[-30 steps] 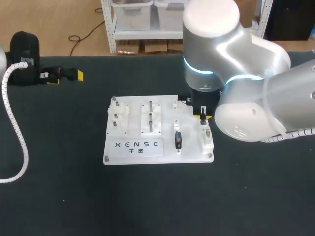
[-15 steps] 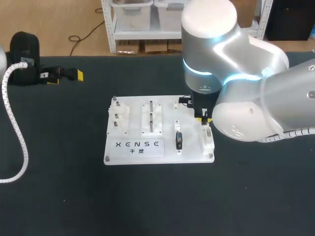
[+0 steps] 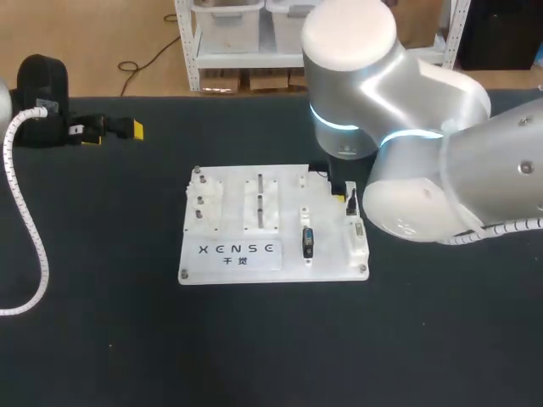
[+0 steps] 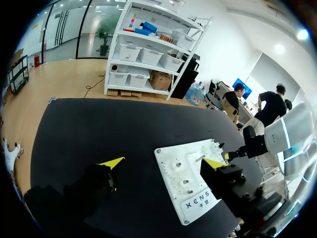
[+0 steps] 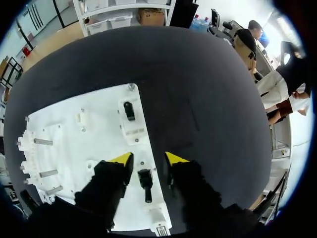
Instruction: Insert the USB connector, Ethernet cable, and multi-pin plug into their matching sockets one by one.
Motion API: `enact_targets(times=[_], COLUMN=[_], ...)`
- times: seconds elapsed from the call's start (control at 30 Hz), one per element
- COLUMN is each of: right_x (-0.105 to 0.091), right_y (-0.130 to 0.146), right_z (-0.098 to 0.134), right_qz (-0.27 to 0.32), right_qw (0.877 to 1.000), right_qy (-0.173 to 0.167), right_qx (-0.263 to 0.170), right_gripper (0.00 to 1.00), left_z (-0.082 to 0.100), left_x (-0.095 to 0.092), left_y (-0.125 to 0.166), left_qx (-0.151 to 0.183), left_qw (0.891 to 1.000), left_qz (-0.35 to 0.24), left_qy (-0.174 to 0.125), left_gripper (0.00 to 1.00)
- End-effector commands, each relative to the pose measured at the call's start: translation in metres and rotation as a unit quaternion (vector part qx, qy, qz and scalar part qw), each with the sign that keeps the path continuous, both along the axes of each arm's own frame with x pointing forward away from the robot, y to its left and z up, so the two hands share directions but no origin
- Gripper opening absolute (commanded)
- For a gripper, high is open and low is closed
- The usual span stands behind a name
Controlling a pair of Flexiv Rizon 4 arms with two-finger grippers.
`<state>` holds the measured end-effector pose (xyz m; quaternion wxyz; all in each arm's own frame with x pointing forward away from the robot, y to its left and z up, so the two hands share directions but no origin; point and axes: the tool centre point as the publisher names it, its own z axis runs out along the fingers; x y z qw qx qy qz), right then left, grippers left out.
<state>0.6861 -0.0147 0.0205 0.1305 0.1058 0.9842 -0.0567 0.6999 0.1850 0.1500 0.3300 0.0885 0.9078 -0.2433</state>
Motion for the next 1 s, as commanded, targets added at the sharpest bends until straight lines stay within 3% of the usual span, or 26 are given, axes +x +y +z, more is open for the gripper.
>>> enact_targets(times=[0.03, 0.2, 0.4, 0.63, 1.0], right_x=[-0.01, -0.011, -0.02, -0.042, -0.077], right_y=[0.002, 0.022, 0.056, 0.084, 0.094], right_z=[0.021, 0.036, 0.036, 0.019, -0.005], right_qz=[0.003, 0.014, 0.045, 0.071, 0.08], right_qw=[1.0, 0.999, 0.998, 0.997, 0.995], right_qy=[-0.026, -0.029, -0.014, 0.012, 0.054], right_qx=[0.0, 0.016, 0.03, 0.03, 0.013], right_gripper=[1.0, 1.0, 1.0, 1.0, 1.0], left_z=[0.0, 0.0, 0.0, 0.0, 0.0], left_x=[0.0, 0.0, 0.0, 0.0, 0.0], left_y=[0.0, 0.0, 0.0, 0.0, 0.0], left_qx=[0.0, 0.0, 0.0, 0.0, 0.0], left_qw=[1.0, 1.0, 1.0, 1.0, 1.0], left_qz=[0.0, 0.0, 0.0, 0.0, 0.0], left_qy=[0.0, 0.0, 0.0, 0.0, 0.0], left_gripper=[1.0, 1.0, 1.0, 1.0, 1.0])
